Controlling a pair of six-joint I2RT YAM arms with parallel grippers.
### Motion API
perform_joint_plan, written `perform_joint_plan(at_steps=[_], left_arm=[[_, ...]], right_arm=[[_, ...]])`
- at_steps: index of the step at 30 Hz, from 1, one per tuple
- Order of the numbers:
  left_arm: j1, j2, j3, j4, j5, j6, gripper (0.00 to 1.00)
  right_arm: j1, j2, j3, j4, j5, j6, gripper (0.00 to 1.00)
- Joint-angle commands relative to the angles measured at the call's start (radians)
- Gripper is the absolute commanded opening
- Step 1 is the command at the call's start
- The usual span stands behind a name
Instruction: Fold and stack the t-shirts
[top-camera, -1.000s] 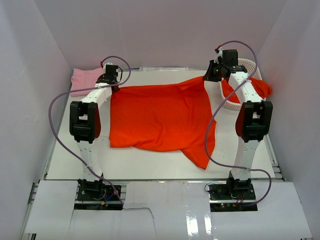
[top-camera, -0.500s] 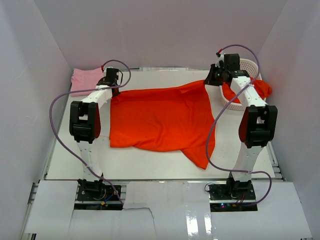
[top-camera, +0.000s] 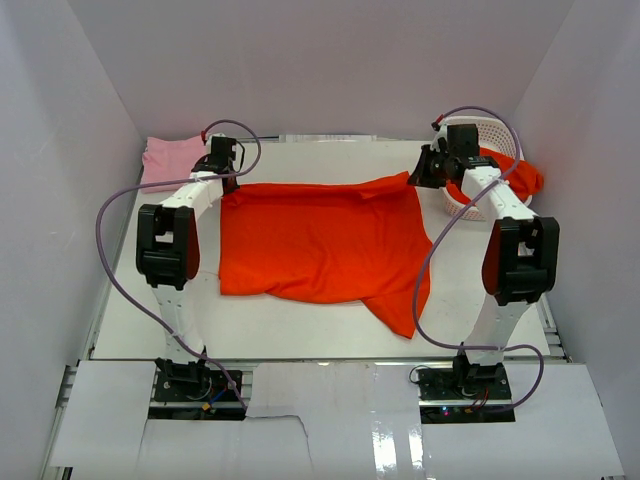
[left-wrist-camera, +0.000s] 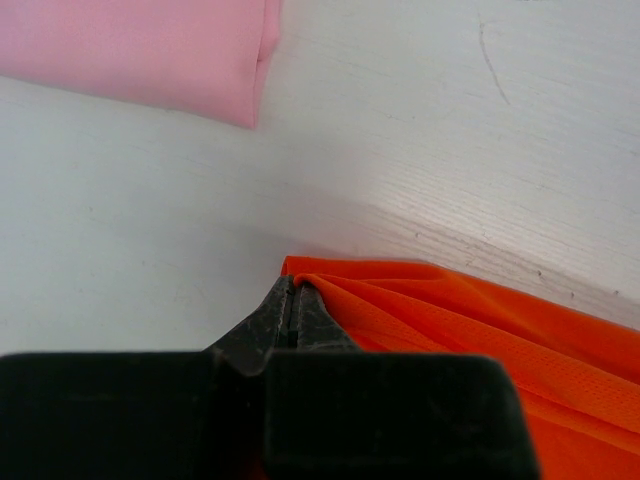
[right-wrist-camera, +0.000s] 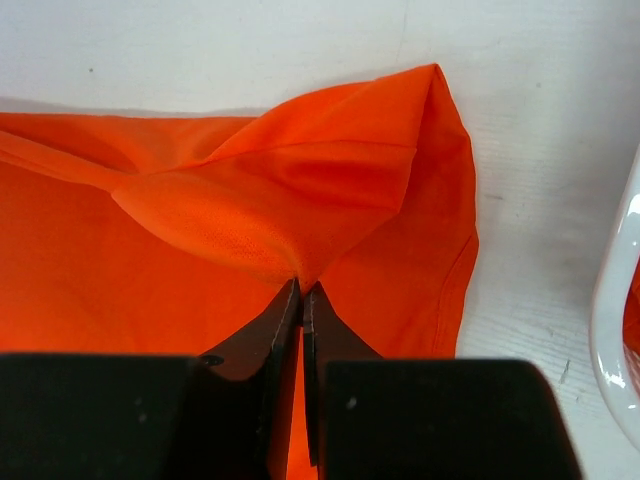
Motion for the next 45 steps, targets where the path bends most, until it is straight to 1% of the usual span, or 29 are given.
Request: perform_joint_plan(at_steps=[1,15,27,39,41,42,45], left_arm=[[0.012,-0.108,-0.021,0.019,-0.015,-0.003,0.00],[0.010,-0.163,-0.118,0.004,0.008,-0.025,0.00],[0.007,-0.192,-0.216,0.007,0.019,-0.045,0.00],[0.000,-0.202,-0.248,0.013,0.036,-0.048,0.00],[-0.008,-0.205,-0.261,0.015,0.030,-0.049,0.09],[-0.011,-0.212,-0.271,0.016,0.025,-0.051,0.18],[-0.014,-0.222,-0.282,0.018,0.025,-0.052,0.27]], right_arm=[[-0.005,-0.064,-0.033,0.058,0.016,-0.005,0.08],[-0.005,-0.125,-0.218,0.123,0.019,-0.002,0.08],[-0.005,-0.133,-0.284,0.135,0.032,-0.005,0.08],[-0.005,-0.126,-0.336,0.132,0.055,-0.008,0.08],[-0.005,-0.119,-0.341,0.126,0.065,-0.008,0.08],[-0.007,-0.114,-0.343,0.115,0.075,-0.008,0.08],[-0.007,-0.103,-0.333,0.087,0.098,-0.011,0.08]])
